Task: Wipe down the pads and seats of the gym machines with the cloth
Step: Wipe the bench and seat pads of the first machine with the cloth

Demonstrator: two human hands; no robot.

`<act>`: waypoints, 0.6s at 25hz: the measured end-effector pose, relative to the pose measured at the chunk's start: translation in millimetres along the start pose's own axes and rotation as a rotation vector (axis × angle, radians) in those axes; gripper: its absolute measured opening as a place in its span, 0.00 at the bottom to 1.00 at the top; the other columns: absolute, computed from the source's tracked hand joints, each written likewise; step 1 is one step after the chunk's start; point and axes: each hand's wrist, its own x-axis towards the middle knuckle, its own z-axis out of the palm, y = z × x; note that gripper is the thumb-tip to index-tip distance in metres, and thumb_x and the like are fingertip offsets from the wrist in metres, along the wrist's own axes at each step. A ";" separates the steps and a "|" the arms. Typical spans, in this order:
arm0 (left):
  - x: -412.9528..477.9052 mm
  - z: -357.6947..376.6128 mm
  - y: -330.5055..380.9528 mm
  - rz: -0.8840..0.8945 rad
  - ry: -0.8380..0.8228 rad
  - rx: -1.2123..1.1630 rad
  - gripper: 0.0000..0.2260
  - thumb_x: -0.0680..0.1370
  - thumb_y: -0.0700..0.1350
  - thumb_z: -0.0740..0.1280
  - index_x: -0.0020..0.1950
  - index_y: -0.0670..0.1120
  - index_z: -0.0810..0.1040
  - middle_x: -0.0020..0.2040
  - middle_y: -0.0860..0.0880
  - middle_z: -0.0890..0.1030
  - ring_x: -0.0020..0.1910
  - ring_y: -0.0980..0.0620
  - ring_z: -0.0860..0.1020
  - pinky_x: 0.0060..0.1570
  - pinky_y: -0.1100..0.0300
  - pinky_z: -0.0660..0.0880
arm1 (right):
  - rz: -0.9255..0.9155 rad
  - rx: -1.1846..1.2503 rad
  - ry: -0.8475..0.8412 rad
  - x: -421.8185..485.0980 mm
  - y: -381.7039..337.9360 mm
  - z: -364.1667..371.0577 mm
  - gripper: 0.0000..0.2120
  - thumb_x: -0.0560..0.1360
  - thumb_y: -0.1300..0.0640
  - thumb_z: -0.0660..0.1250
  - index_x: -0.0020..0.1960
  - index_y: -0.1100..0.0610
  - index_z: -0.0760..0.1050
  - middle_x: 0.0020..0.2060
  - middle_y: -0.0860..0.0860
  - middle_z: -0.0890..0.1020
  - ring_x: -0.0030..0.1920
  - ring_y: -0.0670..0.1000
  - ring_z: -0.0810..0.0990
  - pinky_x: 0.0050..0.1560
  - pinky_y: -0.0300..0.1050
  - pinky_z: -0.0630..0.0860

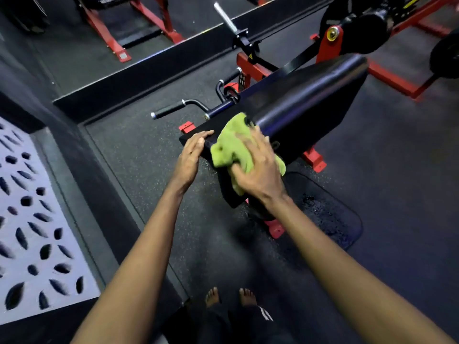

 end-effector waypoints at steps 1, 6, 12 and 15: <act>1.7 0.2 -3.2 0.014 -0.003 0.001 0.16 0.84 0.56 0.55 0.66 0.60 0.78 0.68 0.53 0.76 0.71 0.50 0.71 0.72 0.39 0.63 | -0.060 -0.028 -0.047 -16.3 0.4 5.1 0.35 0.68 0.50 0.68 0.76 0.51 0.71 0.77 0.57 0.67 0.80 0.57 0.59 0.77 0.64 0.60; 3.8 -3.2 -12.1 0.036 -0.039 -0.069 0.13 0.81 0.55 0.59 0.65 0.62 0.76 0.68 0.56 0.75 0.72 0.51 0.70 0.75 0.45 0.63 | -0.257 -0.198 -0.061 -13.3 -8.8 19.4 0.37 0.70 0.48 0.74 0.77 0.51 0.69 0.78 0.59 0.65 0.80 0.60 0.57 0.78 0.65 0.57; 15.8 -18.9 -33.5 0.092 -0.093 -0.032 0.14 0.82 0.60 0.57 0.65 0.66 0.76 0.70 0.53 0.75 0.71 0.54 0.71 0.73 0.47 0.66 | -0.510 -0.457 -0.119 -43.6 14.4 26.8 0.32 0.71 0.54 0.76 0.73 0.53 0.74 0.79 0.57 0.64 0.80 0.64 0.56 0.78 0.65 0.55; 17.6 -28.1 -35.8 0.073 -0.140 0.023 0.18 0.84 0.61 0.51 0.68 0.65 0.74 0.73 0.57 0.71 0.72 0.59 0.68 0.70 0.57 0.66 | -0.542 -0.579 -0.128 -68.4 35.6 38.2 0.29 0.72 0.57 0.76 0.72 0.54 0.73 0.79 0.54 0.61 0.80 0.65 0.53 0.78 0.67 0.53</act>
